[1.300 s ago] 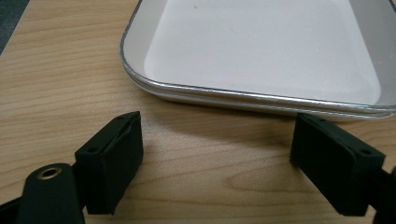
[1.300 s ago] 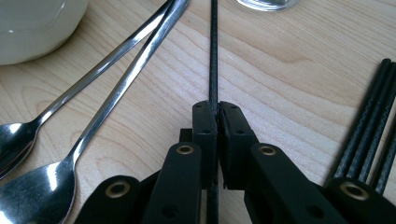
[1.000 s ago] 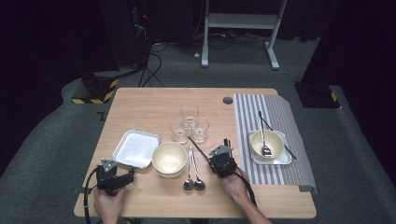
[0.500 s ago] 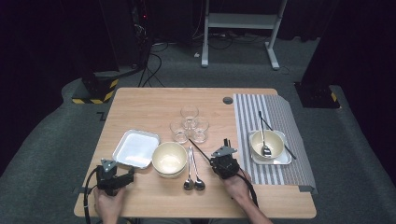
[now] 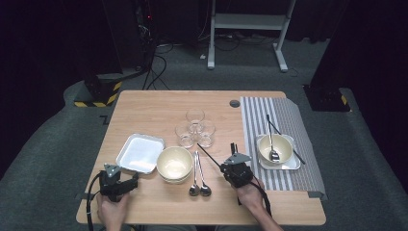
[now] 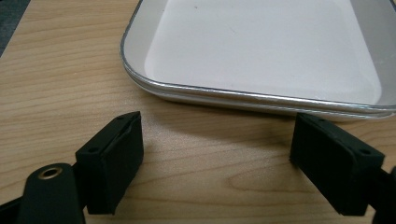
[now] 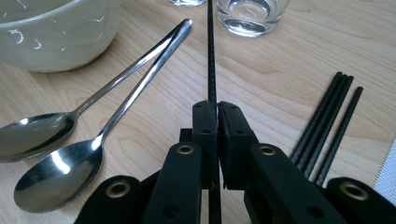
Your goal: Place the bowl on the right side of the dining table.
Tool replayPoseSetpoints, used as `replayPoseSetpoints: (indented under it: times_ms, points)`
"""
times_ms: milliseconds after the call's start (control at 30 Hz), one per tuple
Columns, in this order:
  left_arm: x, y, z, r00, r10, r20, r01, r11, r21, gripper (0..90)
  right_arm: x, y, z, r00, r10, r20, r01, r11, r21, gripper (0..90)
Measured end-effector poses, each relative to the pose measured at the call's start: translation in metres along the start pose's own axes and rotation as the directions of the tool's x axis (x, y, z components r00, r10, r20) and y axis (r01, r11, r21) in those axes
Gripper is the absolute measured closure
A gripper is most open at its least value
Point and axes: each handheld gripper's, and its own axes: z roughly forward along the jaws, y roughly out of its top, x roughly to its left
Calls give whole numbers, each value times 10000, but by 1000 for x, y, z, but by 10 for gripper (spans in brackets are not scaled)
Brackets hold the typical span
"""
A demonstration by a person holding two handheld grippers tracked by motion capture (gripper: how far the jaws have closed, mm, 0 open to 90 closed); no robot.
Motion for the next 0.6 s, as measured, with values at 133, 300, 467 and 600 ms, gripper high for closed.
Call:
replayPoseSetpoints:
  times_ms: [133, 300, 467, 600]
  points:
    - [0, 0, 0, 10000, -4, -1, 4, 10000, 0, 175, -1, -1, -6, 9999, -100, 39, 101, 9999, -130, 862]
    - [0, 0, 0, 10000, -5, -2, 5, 10000, 1, 175, -3, -4, -11, 9999, -122, 86, 124, 9997, -218, 863]
    - [0, 0, 0, 10000, -28, -13, 28, 10000, 2, 175, -3, -8, -14, 9998, -134, -129, 129, 9992, -371, 863]
    - [0, 0, 0, 10000, -23, -13, 23, 10000, 5, 175, -5, -9, -21, 9997, -204, -166, 196, 9987, -464, 863]
